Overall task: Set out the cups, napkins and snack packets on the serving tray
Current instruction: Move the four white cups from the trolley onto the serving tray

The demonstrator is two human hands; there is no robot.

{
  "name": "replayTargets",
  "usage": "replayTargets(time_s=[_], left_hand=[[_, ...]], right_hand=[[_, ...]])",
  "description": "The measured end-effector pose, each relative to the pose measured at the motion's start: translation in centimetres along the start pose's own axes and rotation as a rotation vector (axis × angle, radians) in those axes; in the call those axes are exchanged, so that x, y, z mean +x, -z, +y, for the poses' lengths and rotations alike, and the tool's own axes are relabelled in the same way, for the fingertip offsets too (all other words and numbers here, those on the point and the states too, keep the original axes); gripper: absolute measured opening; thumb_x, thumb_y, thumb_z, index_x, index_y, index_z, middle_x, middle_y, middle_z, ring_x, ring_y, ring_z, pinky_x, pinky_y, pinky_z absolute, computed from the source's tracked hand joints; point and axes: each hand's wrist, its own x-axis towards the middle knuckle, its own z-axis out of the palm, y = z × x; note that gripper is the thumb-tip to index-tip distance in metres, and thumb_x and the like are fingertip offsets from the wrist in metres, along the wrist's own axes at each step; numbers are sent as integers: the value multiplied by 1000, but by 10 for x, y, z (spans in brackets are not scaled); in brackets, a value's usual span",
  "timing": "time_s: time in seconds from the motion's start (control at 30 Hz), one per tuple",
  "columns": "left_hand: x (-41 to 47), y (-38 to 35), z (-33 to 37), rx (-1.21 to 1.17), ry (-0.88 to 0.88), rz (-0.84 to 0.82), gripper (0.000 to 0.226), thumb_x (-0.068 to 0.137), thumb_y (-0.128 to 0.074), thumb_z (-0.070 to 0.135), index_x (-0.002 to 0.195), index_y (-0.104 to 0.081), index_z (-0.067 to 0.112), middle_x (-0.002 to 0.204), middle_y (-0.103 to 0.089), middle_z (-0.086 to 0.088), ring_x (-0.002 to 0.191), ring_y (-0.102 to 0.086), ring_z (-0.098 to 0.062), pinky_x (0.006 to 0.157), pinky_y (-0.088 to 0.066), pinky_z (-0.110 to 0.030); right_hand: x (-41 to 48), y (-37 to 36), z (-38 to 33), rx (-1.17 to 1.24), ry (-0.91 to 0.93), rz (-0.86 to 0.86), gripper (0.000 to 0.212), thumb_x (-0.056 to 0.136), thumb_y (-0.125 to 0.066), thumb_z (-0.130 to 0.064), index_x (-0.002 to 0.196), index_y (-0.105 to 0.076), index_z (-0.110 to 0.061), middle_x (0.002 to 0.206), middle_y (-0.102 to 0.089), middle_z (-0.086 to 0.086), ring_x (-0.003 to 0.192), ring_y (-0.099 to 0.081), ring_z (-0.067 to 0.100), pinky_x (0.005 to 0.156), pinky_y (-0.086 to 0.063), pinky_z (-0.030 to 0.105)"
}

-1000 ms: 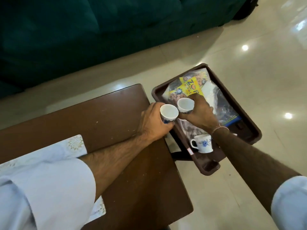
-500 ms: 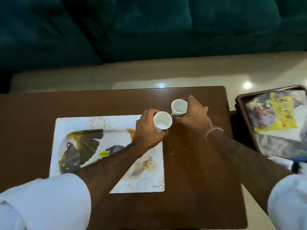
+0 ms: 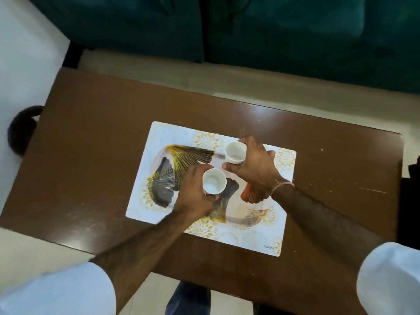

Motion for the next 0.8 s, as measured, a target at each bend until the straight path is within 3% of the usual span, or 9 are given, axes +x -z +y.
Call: replayTargets(time_s=[0.1,0.23,0.37,0.57,0.7,0.8], left_hand=[[-15,11,-20,2,34,-20,76,62,-90,15,128,-53,21,124,-49,-3,115,-50,-20,93,-49,-35],[-27,16,-36,-20,38,-9,73,62,-91,13,126,-56,18,123,-52,-6,114,-51,-22,90,-49,-36],[-32,16,-45,-22,26,6,69,64,-89,10,126,-58,14,122,-55,-8,114,-50,-24,90,-47,-37],[-41,14,-56,-26,2,-7,73,63,-88,15,129,-55,15,124,-54,-4,116,-48,-19,92,-49,-37],[-45,16,-60,-76,15,10,83,63,-89,23,133,-45,22,128,-48,8,117,-42,-3,94,-44,-25],[-48,20,-62,-109,82,-1,90,61,-89,30,136,-39,26,134,-45,9,120,-46,-9,95,-50,-36]], right_hand=[[-1,-21,-22,-14,16,-22,76,70,-76,-63,125,-42,-22,125,-62,2,113,-60,28,99,-35,50],[-1,-46,-44,-101,56,-17,77,70,-74,-64,123,-40,-20,122,-60,7,106,-63,33,94,-43,48],[2,-66,-62,-116,37,11,78,72,-74,-63,123,-40,-16,116,-52,12,93,-65,39,77,-56,43],[8,-86,-78,-193,-55,15,83,76,-70,-63,128,-36,-9,122,-43,15,95,-65,42,64,-44,33],[9,-79,-80,-236,-27,-107,92,73,-64,-75,132,-33,-12,128,-41,15,103,-63,42,70,-48,37],[16,-55,-79,-308,157,-175,91,73,-62,-66,144,-31,-20,143,-36,12,123,-50,42,90,-52,50]])
